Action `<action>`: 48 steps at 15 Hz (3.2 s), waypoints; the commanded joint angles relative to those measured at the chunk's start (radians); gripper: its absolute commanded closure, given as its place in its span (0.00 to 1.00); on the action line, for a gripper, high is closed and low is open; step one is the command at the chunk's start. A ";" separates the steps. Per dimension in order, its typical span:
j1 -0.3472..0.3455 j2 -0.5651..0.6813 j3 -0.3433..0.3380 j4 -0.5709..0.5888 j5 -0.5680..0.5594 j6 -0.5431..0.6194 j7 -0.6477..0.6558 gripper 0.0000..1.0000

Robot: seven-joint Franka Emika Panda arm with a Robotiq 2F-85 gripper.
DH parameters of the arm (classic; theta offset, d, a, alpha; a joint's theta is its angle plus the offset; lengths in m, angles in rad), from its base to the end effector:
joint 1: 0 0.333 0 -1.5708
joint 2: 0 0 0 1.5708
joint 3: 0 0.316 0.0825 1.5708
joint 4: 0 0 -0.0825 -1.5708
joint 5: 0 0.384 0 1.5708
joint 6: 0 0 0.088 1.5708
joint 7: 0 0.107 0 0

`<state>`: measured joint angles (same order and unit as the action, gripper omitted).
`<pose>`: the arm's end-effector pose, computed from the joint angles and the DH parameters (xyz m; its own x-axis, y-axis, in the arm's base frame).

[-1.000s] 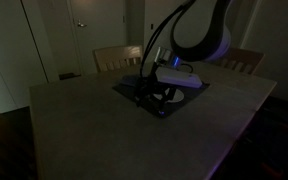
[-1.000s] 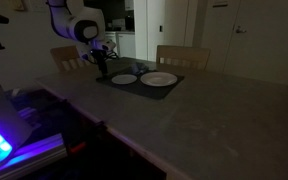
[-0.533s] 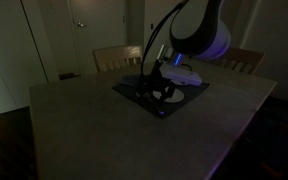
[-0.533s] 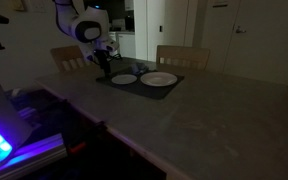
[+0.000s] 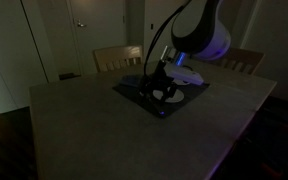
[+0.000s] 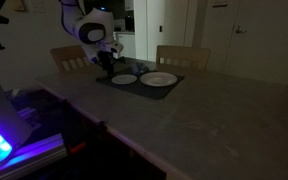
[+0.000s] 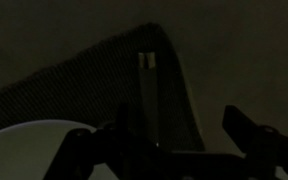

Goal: Place the silver spoon on the white plate on the right

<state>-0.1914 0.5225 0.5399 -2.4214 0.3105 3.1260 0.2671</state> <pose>0.4734 0.1633 0.1462 0.9441 -0.3251 0.0551 -0.2871 -0.8927 -0.3475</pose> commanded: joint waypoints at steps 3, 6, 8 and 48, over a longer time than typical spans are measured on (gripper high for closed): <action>-0.063 0.045 0.046 0.000 0.022 0.031 -0.052 0.13; -0.068 0.034 0.045 -0.005 0.021 0.026 -0.048 0.11; -0.065 0.026 0.040 -0.008 0.021 0.023 -0.046 0.12; 0.350 -0.069 -0.365 0.116 -0.031 -0.361 0.004 0.55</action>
<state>0.1431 0.4355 0.1898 -2.3313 0.2902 2.7930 0.2633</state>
